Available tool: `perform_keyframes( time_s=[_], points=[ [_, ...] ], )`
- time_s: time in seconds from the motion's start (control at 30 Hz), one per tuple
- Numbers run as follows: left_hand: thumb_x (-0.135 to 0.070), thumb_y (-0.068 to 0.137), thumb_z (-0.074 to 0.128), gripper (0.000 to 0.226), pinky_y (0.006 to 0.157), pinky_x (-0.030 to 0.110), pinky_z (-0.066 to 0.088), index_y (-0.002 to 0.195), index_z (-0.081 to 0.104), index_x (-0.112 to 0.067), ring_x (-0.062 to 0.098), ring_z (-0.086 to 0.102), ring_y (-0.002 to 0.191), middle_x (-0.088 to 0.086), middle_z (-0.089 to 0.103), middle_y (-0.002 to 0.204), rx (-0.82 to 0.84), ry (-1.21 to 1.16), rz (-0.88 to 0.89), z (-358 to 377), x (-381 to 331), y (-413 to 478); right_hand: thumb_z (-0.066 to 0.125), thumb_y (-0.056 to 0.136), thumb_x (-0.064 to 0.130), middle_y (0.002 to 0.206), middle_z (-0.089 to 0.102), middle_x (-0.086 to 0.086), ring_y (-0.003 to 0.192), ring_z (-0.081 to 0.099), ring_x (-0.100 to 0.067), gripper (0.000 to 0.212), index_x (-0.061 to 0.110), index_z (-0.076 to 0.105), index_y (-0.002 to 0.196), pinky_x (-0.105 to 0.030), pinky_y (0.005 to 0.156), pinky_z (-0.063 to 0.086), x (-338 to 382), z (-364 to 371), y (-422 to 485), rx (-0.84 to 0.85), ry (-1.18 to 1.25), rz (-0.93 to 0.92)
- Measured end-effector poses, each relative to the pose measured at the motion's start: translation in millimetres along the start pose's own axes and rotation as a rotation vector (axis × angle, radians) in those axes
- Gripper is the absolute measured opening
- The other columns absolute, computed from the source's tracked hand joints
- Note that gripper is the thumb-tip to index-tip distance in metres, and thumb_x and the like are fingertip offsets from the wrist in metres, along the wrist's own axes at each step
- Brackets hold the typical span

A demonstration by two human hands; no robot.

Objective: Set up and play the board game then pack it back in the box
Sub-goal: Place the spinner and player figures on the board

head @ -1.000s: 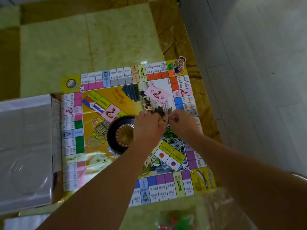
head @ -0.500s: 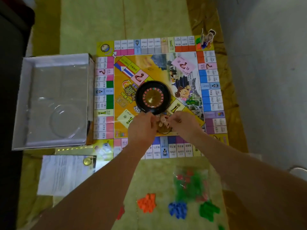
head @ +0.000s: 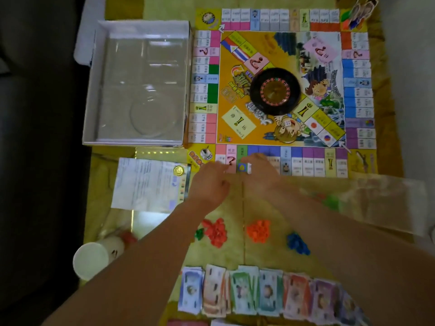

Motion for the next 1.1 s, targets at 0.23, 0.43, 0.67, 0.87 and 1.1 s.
perform_keyframes(
  time_s=[0.23,0.43,0.67,0.87,1.1],
  points=[
    [-0.01,0.088,0.05,0.031,0.09,0.038,0.045,0.111,0.07,-0.019,0.027,0.052,0.11,0.007,0.062,0.112,-0.232,0.017,-0.125,-25.3,52.2,-35.5,0.051,0.093,0.013,0.129,0.056,-0.002,0.102,0.058,-0.018,0.035,0.02,0.056,0.126,-0.023,0.081,0.044,21.8,35.8,-30.2,-0.055,0.066,-0.012],
    [-0.011,0.087,0.059,0.044,0.091,0.039,0.045,0.13,0.049,-0.015,0.031,0.046,0.114,0.014,0.046,0.123,-0.2,0.073,-0.367,-44.4,112.1,-48.8,0.055,0.094,0.016,0.113,0.062,0.0,0.101,0.06,-0.016,0.029,0.021,0.06,0.122,-0.02,0.072,0.04,63.9,68.2,-28.6,-0.07,0.051,-0.136],
    [-0.013,0.087,0.062,0.05,0.092,0.036,0.044,0.135,0.05,-0.017,0.031,0.046,0.116,0.012,0.042,0.128,-0.178,0.061,-0.325,-44.7,132.0,-41.5,0.062,0.091,0.024,0.131,0.046,-0.006,0.108,0.057,-0.026,0.041,0.026,0.053,0.131,-0.038,0.084,0.05,98.0,108.4,7.3,-0.121,-0.138,-0.203],
    [-0.015,0.087,0.065,0.042,0.089,0.038,0.046,0.128,0.054,-0.014,0.031,0.044,0.117,0.012,0.041,0.127,-0.182,0.044,-0.345,-47.4,131.6,-39.0,0.067,0.087,0.029,0.117,0.048,-0.003,0.093,0.058,-0.027,0.026,0.024,0.053,0.108,-0.043,0.074,0.053,92.9,124.9,13.6,-0.196,-0.319,-0.209],
    [-0.013,0.088,0.062,0.044,0.09,0.039,0.047,0.131,0.053,-0.014,0.031,0.046,0.116,0.013,0.041,0.125,-0.149,0.064,-0.309,-48.6,133.6,-40.8,0.067,0.088,0.026,0.109,0.058,-0.002,0.092,0.059,-0.021,0.022,0.017,0.058,0.105,-0.029,0.068,0.041,64.9,102.5,5.0,-0.132,-0.191,-0.148]
  ],
)
Point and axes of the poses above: each hand's wrist, its own y-axis towards the middle knuckle, its own z-axis out of the palm, x = y × z, the point moved 2 cm from there along y, towards the middle knuckle
